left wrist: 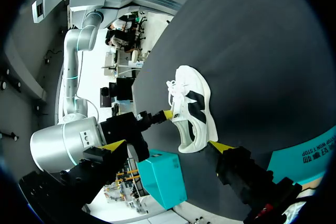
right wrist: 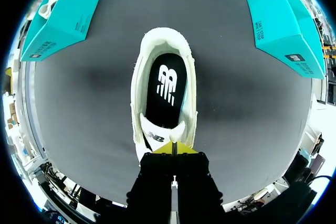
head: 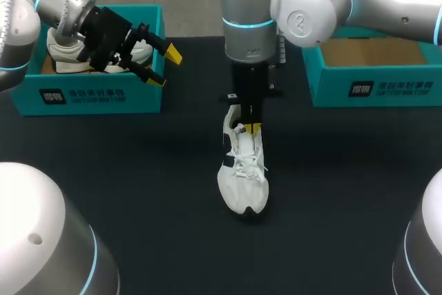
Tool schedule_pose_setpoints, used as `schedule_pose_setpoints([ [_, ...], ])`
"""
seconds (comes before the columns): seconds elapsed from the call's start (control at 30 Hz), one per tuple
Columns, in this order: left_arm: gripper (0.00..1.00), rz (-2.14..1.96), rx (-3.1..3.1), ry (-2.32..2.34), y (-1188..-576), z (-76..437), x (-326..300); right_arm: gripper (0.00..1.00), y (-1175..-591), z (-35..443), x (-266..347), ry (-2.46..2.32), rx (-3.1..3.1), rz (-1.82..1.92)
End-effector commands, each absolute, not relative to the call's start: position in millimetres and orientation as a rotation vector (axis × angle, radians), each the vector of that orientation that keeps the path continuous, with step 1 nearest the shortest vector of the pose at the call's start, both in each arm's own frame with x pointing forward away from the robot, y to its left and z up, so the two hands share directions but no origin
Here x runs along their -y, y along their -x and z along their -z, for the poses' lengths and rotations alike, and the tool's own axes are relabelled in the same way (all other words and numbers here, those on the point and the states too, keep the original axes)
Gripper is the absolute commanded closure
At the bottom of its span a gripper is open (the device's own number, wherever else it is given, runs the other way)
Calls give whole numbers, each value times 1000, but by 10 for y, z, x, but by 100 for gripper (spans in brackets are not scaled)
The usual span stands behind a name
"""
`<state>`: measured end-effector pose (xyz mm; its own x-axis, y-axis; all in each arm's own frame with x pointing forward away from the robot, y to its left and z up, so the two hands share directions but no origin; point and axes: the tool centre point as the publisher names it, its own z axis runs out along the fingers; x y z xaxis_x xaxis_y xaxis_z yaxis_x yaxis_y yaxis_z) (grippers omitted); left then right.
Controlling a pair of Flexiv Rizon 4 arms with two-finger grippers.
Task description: Take the shoe out of the shoebox, open the shoe tongue, remove and reinsert the insole, then place the shoe into the shoebox
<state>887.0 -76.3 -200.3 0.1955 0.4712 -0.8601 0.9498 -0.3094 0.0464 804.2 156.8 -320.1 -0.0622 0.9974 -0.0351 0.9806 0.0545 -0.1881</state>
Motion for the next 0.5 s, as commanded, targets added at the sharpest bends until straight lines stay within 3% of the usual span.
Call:
schedule_pose_setpoints([
  [0.03,0,1027,-1326,-1879,-8871,2001,764,100,-7965,3030,-1536,2085,2213,-228],
  [0.5,0,1027,-1326,-1879,-8871,2001,764,100,-7890,3242,-1634,2032,2187,-218],
])
